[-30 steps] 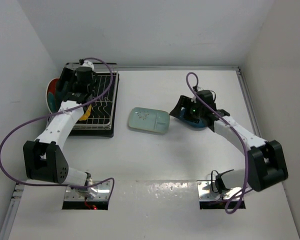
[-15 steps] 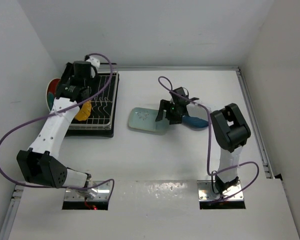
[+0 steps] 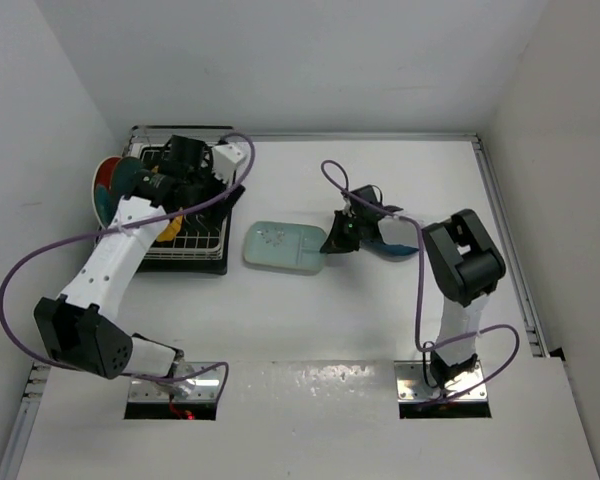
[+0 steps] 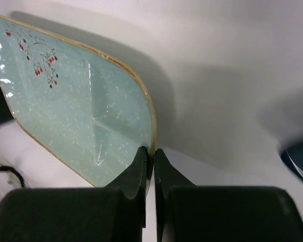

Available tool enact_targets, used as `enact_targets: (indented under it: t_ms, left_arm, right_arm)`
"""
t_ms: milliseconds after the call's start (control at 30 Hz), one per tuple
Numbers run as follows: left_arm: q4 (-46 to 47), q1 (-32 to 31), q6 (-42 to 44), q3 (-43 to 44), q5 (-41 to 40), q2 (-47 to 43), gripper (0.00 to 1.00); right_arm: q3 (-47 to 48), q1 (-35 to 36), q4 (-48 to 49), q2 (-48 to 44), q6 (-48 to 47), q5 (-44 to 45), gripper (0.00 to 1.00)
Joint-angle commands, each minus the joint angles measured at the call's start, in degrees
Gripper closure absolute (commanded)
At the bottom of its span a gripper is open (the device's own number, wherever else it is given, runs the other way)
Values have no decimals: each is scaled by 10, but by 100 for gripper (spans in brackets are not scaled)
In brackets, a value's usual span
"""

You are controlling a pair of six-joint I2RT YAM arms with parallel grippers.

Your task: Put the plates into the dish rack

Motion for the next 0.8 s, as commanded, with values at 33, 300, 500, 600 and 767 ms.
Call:
enact_targets:
  t_ms: [33,300,500,600,767]
  left_arm:
    - [-7,-67,18,15,105,34,0]
    - [-2,-131,49,61,204,168,0]
    - [9,-138,90,62,341,194,0]
    - [9,-138,114,41,374,208,0]
    - [9,-138,126,22,413,213,28]
  right_arm:
    - [-70,-14,44,-107,-92,-36,100]
    - [-101,-15,57,-258,-188,-200,100]
    - [-98,-11,59,-309,-190,-229,100]
    - [-93,-11,51,-321,-192,-242,100]
    - [-100,-13,54,-341,-187,-235,100]
